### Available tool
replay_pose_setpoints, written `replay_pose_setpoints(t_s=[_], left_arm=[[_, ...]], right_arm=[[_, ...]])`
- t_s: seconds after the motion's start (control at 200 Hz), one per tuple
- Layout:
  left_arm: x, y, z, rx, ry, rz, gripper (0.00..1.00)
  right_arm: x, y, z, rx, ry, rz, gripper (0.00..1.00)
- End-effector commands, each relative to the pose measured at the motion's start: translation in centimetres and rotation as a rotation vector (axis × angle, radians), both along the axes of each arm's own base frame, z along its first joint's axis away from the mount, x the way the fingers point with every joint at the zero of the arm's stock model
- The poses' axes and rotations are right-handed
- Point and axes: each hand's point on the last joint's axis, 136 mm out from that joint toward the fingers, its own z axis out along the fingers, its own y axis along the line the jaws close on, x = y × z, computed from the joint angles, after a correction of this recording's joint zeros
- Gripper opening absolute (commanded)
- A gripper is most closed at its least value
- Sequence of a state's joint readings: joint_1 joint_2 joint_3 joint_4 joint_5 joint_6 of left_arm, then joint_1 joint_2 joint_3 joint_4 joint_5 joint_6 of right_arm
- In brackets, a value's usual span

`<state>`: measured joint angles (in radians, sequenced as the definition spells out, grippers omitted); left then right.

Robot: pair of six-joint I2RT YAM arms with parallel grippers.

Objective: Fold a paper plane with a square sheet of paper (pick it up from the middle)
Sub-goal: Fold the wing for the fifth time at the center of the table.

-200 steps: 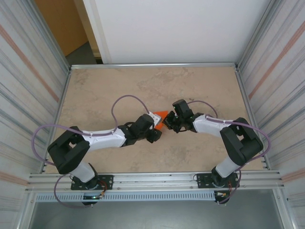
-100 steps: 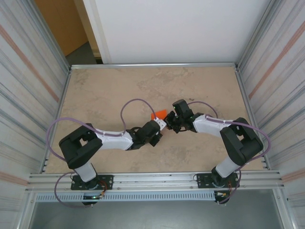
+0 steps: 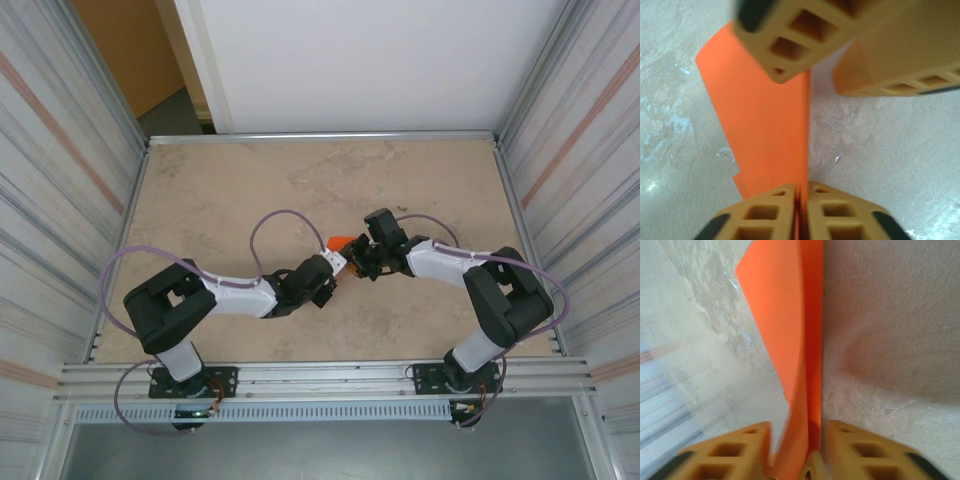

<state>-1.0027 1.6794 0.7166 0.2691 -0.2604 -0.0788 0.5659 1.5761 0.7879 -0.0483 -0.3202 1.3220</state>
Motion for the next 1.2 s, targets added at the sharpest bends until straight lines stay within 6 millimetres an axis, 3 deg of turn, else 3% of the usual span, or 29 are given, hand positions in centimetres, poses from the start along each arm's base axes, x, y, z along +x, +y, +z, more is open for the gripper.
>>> replay_pose_setpoints(t_s=[0.0,0.251,0.456,0.887,1.198], left_arm=[[-0.5,-0.2,-0.4,-0.043,0.033,-0.018,0.10],[-1.4,-0.4,-0.8,-0.192,0.186,-0.040,0.06],[-1.5,-0.2,-0.5,-0.328,0.324,-0.019,0.03],[-1.8,-0.4,-0.1,-0.527,0.651,0.066,0.00],[-1.8,-0.4,-0.2,-0.608,0.756,0.126,0.00]], right_arm=[[0.6,-2.4,2.3,-0.053,-0.078,0.002,0.60],[0.9,-6.4,2.8,-0.142,-0.155,-0.011,0.64],[0.6,-7.5,3.2,-0.203,-0.265,0.098,0.65],[-1.0,-4.1,2.2,-0.178,-0.374,0.441,0.70],[-1.3,-1.2,-0.3,-0.201,-0.311,0.566,0.74]])
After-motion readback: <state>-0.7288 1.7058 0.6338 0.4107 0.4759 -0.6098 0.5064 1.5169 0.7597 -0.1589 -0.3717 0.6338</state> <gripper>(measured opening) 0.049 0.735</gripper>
